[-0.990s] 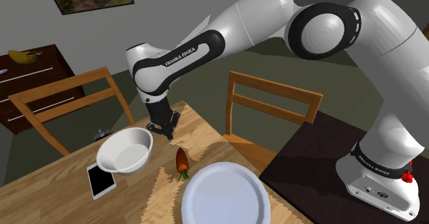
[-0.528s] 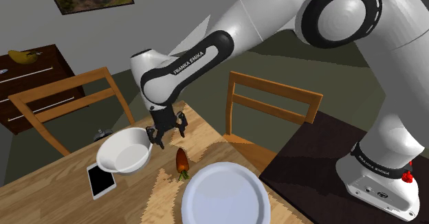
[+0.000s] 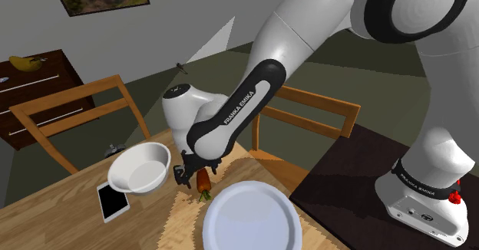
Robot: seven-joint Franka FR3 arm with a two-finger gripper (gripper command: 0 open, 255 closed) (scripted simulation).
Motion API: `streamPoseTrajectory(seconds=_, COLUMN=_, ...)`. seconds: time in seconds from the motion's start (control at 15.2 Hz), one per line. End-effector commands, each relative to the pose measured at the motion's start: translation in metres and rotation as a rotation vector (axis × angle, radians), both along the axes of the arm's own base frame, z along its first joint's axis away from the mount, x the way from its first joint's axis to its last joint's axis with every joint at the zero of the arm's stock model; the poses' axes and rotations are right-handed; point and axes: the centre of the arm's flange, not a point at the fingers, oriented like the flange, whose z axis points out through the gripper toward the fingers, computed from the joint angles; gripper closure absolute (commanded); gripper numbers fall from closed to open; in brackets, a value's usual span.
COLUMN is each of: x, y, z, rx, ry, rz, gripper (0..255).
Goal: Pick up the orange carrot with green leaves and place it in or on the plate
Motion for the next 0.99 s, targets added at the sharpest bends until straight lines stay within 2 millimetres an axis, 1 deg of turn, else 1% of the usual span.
streamPoseTrajectory(seconds=0.0, x=-0.003, y=0.0, z=-0.01, rx=0.0, ry=-0.004, rz=-0.003, gripper=0)
streamPoseTrajectory(seconds=0.26, x=-0.005, y=0.001, z=-0.029, rx=0.0, ry=-0.004, rz=-0.003, gripper=0)
streamPoseTrajectory(seconds=0.73, x=-0.005, y=0.001, z=-0.029, rx=0.0, ry=-0.004, rz=-0.003, gripper=0)
streamPoseTrajectory(seconds=0.79, x=-0.005, y=0.001, z=-0.029, rx=0.0, ry=-0.004, rz=-0.003, gripper=255)
streamPoseTrajectory(seconds=0.92, x=-0.005, y=0.001, z=-0.029, rx=0.0, ry=-0.004, rz=-0.003, gripper=255)
